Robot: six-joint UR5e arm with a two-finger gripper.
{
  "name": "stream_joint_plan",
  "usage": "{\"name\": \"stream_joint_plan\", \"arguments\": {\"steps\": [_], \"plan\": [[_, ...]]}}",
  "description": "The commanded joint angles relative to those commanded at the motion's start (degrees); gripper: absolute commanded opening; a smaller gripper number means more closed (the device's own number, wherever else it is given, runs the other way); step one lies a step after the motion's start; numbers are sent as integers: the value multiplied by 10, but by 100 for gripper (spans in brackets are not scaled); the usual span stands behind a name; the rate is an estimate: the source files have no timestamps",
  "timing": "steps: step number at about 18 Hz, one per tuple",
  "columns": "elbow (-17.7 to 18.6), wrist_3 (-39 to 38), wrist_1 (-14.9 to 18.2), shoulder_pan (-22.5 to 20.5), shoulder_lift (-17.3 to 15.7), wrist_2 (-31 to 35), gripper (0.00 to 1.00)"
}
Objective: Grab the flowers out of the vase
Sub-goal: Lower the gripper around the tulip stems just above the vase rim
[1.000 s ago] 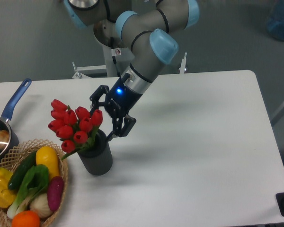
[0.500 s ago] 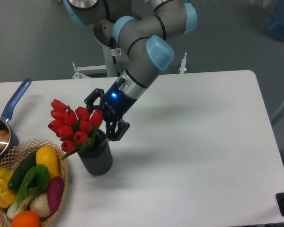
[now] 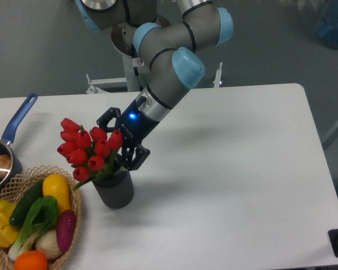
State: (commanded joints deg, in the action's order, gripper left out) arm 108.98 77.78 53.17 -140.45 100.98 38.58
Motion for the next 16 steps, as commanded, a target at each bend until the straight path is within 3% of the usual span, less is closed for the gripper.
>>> {"name": "stream_joint_plan", "arguments": {"steps": [16], "plan": [[4,3,1,-14,19,-57,100]]}}
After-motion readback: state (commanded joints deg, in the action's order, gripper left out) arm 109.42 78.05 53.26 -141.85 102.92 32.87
